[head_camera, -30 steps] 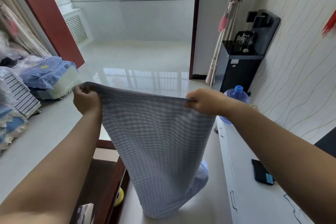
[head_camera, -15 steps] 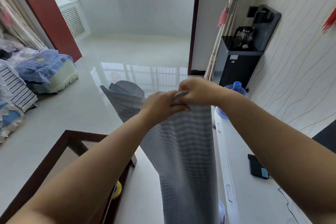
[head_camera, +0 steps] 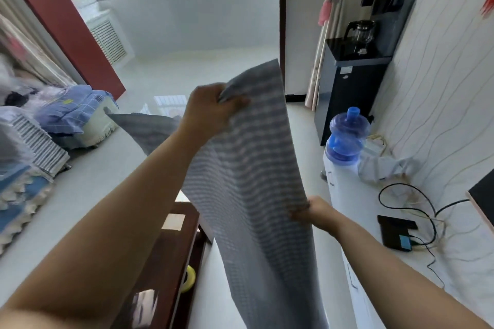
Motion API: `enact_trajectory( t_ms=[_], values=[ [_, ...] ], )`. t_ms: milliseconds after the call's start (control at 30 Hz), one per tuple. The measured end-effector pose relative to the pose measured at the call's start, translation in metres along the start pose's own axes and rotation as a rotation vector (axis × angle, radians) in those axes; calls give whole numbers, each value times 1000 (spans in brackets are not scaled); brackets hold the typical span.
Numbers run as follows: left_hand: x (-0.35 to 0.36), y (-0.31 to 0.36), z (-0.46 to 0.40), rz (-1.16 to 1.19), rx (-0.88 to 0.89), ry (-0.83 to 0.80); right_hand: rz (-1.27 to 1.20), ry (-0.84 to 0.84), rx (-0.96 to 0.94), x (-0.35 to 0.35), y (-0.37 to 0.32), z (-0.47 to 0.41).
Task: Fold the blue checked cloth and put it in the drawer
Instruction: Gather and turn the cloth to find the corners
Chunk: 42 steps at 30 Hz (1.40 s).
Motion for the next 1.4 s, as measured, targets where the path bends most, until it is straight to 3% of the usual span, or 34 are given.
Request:
enact_trajectory(
  t_ms=[167,333,500,700,767,867,1000,1067,1167,1267,1400],
  values=[
    [-59,-13,-21,232,-124,198,-24,-7,15,20,34,-2],
    [-100,-22,-30,245,-114,358,27,82,-87,31,18,-15],
    [-132,-68,-22,138,-226,531,66,247,-129,16,9,-30],
    [-140,-122,10,-227,-341,720,165,351,-115,-4,-25,-34],
    [-131,-124,21,-340,-296,730,181,390,-99,-9,-42,-34],
    [-90,-104,32,-525,-129,574,229,358,-119,-3,-76,-35],
    [13,-72,60,-897,39,-52,284,263,-303,20,-133,-29],
    [47,-55,80,-926,178,-225,321,176,-374,27,-159,-19],
    [62,-42,86,-794,203,-376,355,10,-410,32,-179,-4],
    [61,-37,79,-632,111,-474,311,-68,-431,34,-184,4],
    [65,-46,74,-676,-43,-551,248,-111,-427,46,-168,8]
  ],
)
Point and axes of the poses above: each hand's wrist, its own z-axis away from the middle knuckle, its own x-axis out of the palm, y = z × x, the point moved 6 cm from there along -z, towards the middle knuckle, and after that the axes turned 7 degrees about -x, right-handed, at the moved point
